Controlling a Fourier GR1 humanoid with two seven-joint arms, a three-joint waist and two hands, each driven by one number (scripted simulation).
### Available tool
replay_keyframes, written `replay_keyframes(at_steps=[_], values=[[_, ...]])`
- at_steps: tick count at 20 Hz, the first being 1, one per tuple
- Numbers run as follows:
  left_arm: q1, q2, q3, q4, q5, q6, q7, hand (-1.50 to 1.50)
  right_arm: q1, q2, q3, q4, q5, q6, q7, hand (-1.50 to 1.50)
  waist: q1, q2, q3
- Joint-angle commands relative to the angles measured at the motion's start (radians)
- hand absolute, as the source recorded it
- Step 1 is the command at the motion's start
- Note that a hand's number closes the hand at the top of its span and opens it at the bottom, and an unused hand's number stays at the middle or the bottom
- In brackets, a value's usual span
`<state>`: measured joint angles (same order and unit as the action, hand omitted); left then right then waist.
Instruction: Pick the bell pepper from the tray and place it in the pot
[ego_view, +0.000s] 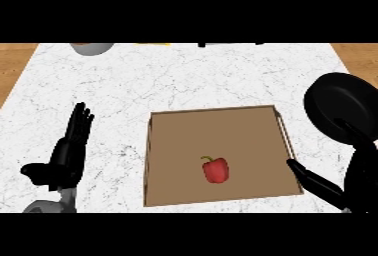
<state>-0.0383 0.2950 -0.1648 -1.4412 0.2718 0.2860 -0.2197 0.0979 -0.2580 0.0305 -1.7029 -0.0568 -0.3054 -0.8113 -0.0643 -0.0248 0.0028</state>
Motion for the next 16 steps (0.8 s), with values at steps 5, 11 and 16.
replay_keyframes(at_steps=[5,11,16], values=[[0.033,-0.059,-0.06,-0.08,-0.038,0.031,0.002,0.0,0.426,0.119,0.153,-0.222,0.165,-0.064,-0.406,-1.5,0.039,0.018,-0.003],[0.045,-0.06,-0.061,-0.102,-0.047,0.041,0.005,0.0,0.623,0.034,0.204,-0.311,0.514,-0.171,-0.111,-1.5,0.049,0.022,-0.007],[0.011,-0.042,-0.059,-0.118,-0.051,0.034,0.052,0.0,0.693,0.04,0.241,-0.309,0.82,-0.198,0.129,-1.5,0.068,0.03,-0.007]])
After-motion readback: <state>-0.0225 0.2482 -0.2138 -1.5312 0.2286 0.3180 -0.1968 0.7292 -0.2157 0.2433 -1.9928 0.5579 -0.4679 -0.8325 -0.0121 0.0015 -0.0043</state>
